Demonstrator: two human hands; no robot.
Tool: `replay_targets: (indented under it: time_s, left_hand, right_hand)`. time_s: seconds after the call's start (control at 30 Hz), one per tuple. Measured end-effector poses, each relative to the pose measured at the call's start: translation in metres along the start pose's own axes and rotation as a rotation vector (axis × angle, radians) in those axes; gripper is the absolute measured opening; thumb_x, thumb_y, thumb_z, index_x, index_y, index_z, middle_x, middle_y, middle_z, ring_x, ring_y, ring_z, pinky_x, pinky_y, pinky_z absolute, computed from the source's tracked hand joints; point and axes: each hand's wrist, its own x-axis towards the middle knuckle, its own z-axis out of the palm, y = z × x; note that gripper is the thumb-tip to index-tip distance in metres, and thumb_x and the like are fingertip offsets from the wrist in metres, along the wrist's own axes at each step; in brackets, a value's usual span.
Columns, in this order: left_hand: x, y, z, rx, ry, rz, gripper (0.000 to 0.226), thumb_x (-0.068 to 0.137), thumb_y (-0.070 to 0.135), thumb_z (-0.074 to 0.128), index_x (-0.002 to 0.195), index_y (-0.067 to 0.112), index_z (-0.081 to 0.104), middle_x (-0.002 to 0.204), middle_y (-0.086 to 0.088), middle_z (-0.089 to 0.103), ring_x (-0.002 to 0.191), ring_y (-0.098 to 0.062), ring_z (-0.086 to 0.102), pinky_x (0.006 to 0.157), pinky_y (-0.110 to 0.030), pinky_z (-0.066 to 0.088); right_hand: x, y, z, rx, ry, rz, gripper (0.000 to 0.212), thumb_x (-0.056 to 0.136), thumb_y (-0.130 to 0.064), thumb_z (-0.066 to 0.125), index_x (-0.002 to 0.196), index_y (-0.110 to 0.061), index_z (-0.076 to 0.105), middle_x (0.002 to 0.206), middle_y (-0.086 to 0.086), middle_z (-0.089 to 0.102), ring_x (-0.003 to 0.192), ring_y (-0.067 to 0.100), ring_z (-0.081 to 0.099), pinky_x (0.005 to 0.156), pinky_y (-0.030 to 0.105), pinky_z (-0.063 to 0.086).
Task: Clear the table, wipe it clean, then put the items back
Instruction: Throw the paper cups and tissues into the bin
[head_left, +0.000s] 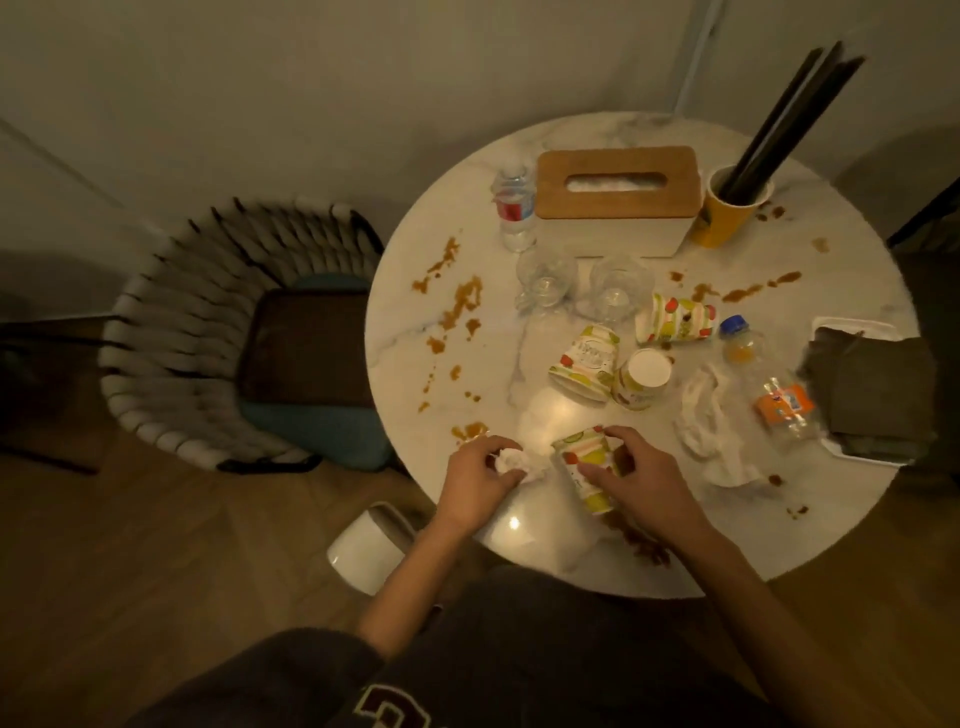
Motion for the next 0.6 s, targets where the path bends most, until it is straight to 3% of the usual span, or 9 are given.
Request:
replay_targets:
  time_s: [0.17, 0.3, 0.47, 0.6]
  left_hand:
    - [-0.041, -0.052, -0.031, -0.156, 0.1, -0.17, 0.026, 0.079, 0.014, 0.076, 0.103, 0.021, 0.068, 0.102, 0.006, 0.067, 0.091, -0.005, 0.061, 0.077, -0.014, 0.05]
    - [-0.075, -0.095, -0.058, -0.253, 0.221, -0.248, 0.025, 0.081, 0.011, 0.074, 0.101, 0.023, 0.065, 0.093, 0.013, 0.064, 0.082, -0.003, 0.061, 0.067, -0.007, 0.047]
    - [-0.113, -0.163, -0.087, -0.297, 0.299, -0.321, 0.026, 0.08, 0.018, 0.076, 0.104, 0.023, 0.069, 0.094, 0.008, 0.068, 0.081, -0.007, 0.064, 0.067, -0.032, 0.058]
    - [-0.142, -0.219, -0.109, -0.399, 0.299, -0.375, 0.018, 0.085, 0.017, 0.071, 0.101, 0.024, 0.066, 0.097, 0.004, 0.068, 0.081, -0.013, 0.066, 0.066, -0.032, 0.058]
  right_hand:
    - [-0.002, -0.025, 0.055, 0.003, -0.188, -0.046, 0.059, 0.085, -0.046, 0.068, 0.136, -0.028, 0.045, 0.114, 0.003, 0.066, 0.091, 0.013, 0.066, 0.079, 0.029, 0.056]
    - [-0.011, -0.05, 0.104, 0.003, -0.31, -0.066, 0.056, 0.086, -0.041, 0.068, 0.136, -0.03, 0.045, 0.109, -0.001, 0.064, 0.083, 0.004, 0.064, 0.06, 0.014, 0.052]
    - [-0.025, -0.066, 0.169, -0.018, -0.424, -0.057, 0.056, 0.087, -0.042, 0.068, 0.137, -0.034, 0.044, 0.113, -0.002, 0.064, 0.091, 0.01, 0.067, 0.075, 0.028, 0.06]
    - [-0.04, -0.075, 0.234, -0.043, -0.489, 0.036, 0.058, 0.088, -0.038, 0.068, 0.141, -0.034, 0.042, 0.12, -0.006, 0.056, 0.093, 0.004, 0.06, 0.077, 0.024, 0.056]
